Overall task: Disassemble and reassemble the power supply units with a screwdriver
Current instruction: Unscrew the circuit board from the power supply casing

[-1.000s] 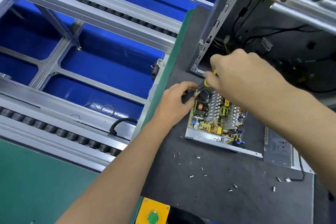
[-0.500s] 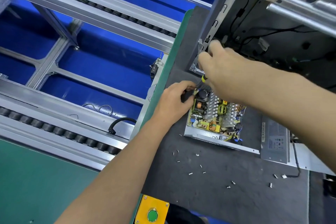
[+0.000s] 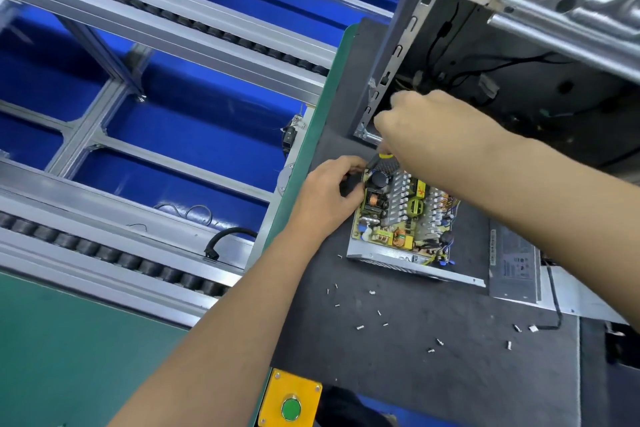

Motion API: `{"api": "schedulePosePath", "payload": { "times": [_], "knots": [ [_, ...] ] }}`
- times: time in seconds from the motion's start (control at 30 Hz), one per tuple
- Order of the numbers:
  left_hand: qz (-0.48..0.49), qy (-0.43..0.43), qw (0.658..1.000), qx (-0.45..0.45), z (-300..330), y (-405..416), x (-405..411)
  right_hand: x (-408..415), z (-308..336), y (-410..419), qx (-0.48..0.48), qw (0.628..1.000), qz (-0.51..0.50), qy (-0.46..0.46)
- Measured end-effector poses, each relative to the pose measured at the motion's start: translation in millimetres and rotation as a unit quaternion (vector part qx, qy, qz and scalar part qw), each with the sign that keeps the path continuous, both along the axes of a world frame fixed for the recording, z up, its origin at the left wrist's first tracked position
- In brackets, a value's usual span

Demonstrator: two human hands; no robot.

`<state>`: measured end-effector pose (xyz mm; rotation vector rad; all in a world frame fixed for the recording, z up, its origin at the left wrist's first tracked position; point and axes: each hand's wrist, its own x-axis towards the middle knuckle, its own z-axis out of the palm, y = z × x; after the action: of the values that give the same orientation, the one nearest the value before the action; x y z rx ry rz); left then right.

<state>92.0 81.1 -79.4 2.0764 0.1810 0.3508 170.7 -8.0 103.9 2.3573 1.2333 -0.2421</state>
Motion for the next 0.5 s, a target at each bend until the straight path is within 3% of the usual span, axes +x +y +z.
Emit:
{"api": "schedulePosePath", "payload": {
  "times": [0.17, 0.33, 0.4, 0.5],
  "knots": [
    [0.002, 0.009, 1.000, 0.004, -2.0, -0.9, -1.0, -2.9, -2.7, -6.4, 0.020, 0.994, -0.088, 0.057],
    [0.002, 0.011, 1.000, 0.007, -3.7, -0.5, 0.6, -4.7, -2.2, -6.6, 0.018, 1.000, 0.014, 0.005],
    [0.004, 0.008, 1.000, 0.011, -4.6, -0.8, 0.7, -9.6, -5.6, -5.7, 0.019, 1.000, -0.014, -0.017],
    [0.012, 0.010, 1.000, 0.012, -3.2, -1.5, -0.9, -13.0, -10.2, -7.5, 0.057, 0.995, -0.078, 0.018]
  ]
}}
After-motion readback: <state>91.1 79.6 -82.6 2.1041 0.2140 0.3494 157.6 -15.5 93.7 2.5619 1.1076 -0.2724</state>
